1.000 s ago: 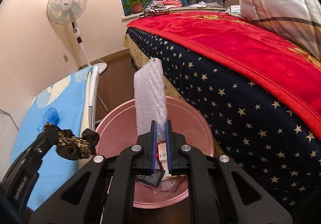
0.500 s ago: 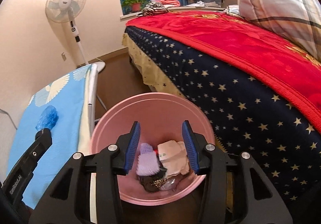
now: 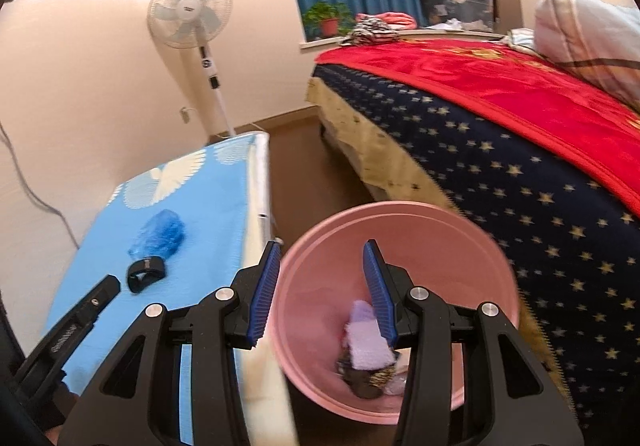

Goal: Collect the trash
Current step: 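Grasp the black eyeglass case with the left gripper while the right grasps the blue plastic bag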

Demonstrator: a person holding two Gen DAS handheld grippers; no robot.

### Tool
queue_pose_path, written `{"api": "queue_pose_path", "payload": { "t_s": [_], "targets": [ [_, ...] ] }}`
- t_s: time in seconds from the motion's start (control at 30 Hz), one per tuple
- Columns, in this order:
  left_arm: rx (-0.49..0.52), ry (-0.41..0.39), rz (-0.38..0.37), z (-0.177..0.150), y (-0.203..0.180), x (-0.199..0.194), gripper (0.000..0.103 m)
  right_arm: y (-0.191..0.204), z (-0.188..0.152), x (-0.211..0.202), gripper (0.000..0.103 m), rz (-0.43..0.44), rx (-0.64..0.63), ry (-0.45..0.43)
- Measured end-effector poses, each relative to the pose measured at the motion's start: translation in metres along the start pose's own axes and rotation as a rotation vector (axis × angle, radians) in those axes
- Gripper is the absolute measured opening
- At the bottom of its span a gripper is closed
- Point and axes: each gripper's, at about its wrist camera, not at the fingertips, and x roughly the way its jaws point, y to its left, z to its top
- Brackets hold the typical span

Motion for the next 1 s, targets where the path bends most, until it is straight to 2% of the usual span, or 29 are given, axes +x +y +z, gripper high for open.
{"api": "queue_pose_path", "payload": {
  "t_s": [0.17,0.27,0.67,1.0],
  "targets": [
    [-0.05,0.007,0.057,0.008,0.026,0.011,0.036,0.022,0.001,0.015,0.044,0.053,-0.011,0.012],
    [-0.061,0.011,0.067,0.012,0.036,0.017,0.036,0.035,0.002,0.026,0.044,0.08,-0.016,0.018],
    [-0.169,0.058,0.044,0.03,0.069,0.054,0.036,0.069,0.005,0.064,0.043,0.162,-0.049,0.061],
    [-0.203,0.175,0.015,0.025,0.075,0.088,0.039,0.107,0.014,0.101,0.043,0.287,-0.098,0.109]
  ]
}}
